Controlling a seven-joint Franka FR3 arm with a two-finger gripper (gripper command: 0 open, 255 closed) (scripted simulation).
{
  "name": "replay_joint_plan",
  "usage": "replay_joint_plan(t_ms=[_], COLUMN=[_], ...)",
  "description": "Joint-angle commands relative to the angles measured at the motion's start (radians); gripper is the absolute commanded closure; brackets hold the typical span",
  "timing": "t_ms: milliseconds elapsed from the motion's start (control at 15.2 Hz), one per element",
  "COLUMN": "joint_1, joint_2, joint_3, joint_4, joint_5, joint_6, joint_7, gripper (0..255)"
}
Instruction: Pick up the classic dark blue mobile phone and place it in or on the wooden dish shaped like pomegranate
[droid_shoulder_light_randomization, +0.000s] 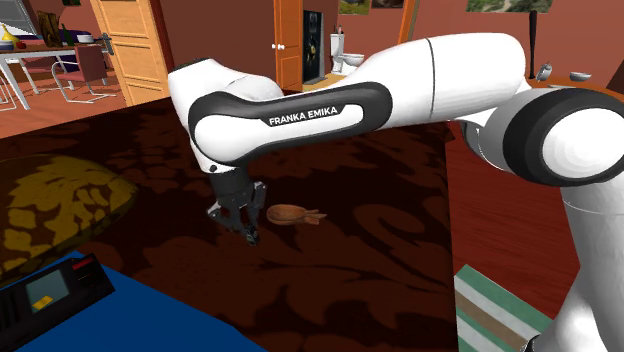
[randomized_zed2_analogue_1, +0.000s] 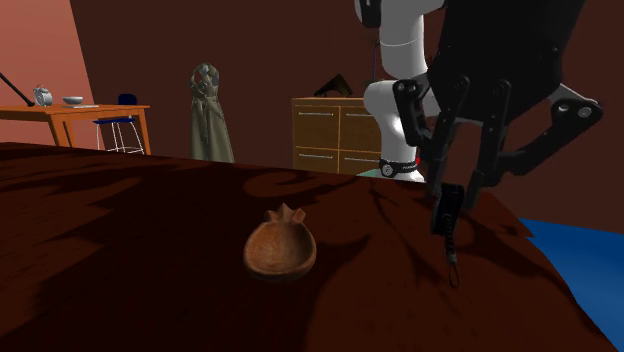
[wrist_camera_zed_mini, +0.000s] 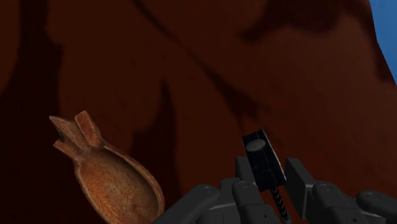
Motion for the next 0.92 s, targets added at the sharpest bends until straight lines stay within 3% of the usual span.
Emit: replay_joint_plan(t_ms=[0,330,858], joint_1=[0.004,0.014,-0.153], joint_2=[0.001,0.003,-0.157], joint_3=[0.0,0.001,-0.02], joint_4=[0.031,0.093,-0.088], joint_5=[0.001,0.001,0.045], joint_6=[-0.03,-0.089,-0.045], joint_7=[-0.004,-0.011,-0.166], gripper=[255,255,255])
